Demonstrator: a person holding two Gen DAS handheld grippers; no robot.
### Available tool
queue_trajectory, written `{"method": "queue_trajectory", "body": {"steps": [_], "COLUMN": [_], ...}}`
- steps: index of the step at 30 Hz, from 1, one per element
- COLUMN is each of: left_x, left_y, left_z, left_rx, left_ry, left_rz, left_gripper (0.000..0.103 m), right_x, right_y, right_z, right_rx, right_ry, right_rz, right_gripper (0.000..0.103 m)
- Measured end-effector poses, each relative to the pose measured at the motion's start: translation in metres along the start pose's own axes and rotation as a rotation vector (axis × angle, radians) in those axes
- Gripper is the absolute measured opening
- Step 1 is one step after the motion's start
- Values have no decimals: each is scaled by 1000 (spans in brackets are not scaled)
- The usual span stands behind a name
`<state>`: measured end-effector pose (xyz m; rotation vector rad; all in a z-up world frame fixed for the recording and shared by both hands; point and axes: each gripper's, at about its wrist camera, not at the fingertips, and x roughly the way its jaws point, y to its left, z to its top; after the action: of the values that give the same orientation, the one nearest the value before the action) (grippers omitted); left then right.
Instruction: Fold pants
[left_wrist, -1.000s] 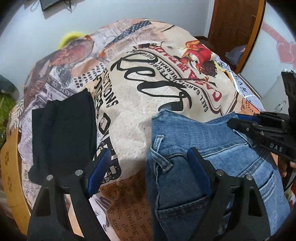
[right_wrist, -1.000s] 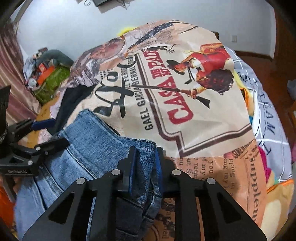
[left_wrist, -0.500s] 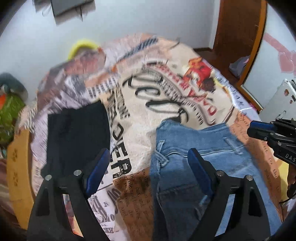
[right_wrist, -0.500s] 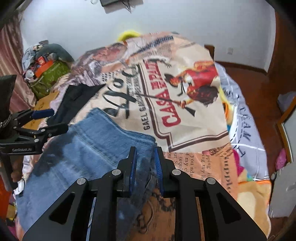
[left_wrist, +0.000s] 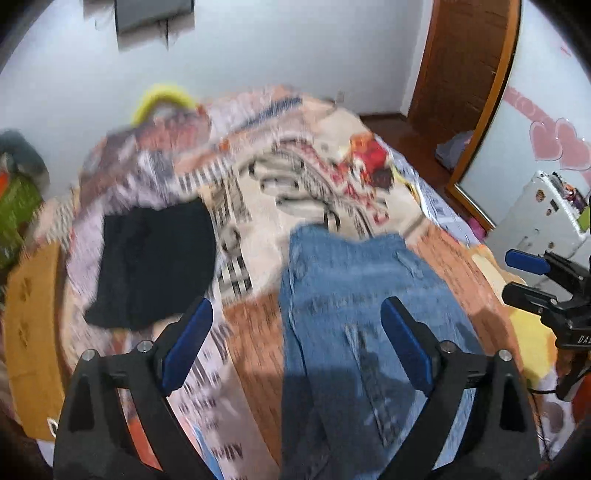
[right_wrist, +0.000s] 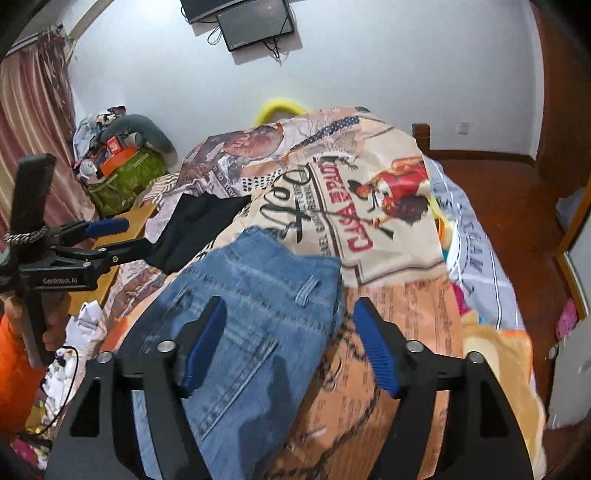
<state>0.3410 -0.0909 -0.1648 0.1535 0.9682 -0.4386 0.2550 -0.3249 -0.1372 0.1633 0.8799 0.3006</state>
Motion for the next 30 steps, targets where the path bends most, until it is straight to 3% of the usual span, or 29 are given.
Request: {"method": "queue_trajectory", "body": {"steps": [10,13,20,24,30], "left_x": [45,59,95,111,119], "left_y": [3,4,3,4,-2], "left_z": [-39,-36,-21,-18,-12], "left_rx": [-41,-81,-108,-132,-134], "left_ry": [204,247,341,373,372], "left_rz": [-107,-185,-265,-318,-373], "left_gripper": [93,94,97,102,99], "right_x": [32,50,73,81,94], "right_y": [-4,-13,-32,-37,-37], "right_z": [-46,-48,-52,-52,-44], "right_rx": [102,151,241,266,269], "right_ry": [149,188,235,242,238], "right_rz": [73,86,203,257,302], "right_gripper": [73,73,73,75,73]}}
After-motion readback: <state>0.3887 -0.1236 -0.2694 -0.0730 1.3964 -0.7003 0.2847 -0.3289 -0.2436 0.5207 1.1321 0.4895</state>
